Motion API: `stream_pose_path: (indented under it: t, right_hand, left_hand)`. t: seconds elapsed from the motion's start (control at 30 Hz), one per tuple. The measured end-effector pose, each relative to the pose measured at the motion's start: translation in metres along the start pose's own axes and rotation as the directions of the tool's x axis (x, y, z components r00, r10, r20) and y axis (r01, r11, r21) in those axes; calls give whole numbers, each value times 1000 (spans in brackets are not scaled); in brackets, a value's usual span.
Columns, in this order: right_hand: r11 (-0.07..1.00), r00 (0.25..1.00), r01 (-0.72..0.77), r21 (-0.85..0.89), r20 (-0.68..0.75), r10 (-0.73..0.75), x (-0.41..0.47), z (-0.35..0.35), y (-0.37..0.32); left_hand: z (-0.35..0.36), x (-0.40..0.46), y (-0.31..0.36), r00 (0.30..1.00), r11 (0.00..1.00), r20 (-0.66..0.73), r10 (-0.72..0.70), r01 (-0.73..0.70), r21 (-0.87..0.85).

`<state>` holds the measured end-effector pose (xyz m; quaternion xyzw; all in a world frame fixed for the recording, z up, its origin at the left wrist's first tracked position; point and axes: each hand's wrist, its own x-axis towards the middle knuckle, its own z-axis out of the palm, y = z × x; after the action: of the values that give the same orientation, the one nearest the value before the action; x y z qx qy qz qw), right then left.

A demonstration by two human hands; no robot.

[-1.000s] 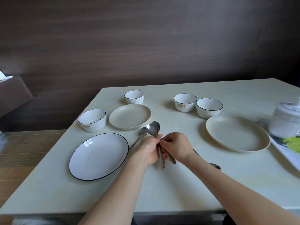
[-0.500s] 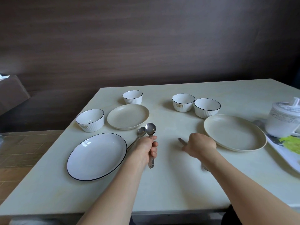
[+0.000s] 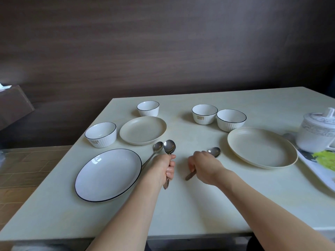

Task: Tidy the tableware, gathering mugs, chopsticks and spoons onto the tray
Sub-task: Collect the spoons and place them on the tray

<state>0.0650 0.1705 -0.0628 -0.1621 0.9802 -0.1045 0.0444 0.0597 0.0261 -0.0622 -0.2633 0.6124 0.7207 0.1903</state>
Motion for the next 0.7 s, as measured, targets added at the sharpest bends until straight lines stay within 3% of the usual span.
stream_pose_path:
  t: [0.1,0.27,0.4,0.7]
  right_hand:
    - [998,999,26,52,34,-28,1,0,-6]
    - [977,960,-202,69,-183,212,1,-7,-5]
    - [935,935,-353,20,-37,354,1,-7,0]
    - [920,919,-391,12,56,390,-2,-12,-1]
  left_hand:
    - [0,1,0,1000,1000,-19,6,-6,-8]
    - [-1,1,0,1000,1000,24,-3,2,18]
    - [0,-1,-1,999,997,28,27,-29,68]
    - [-1,5,-3,999,1000,-32,25,-25,-15]
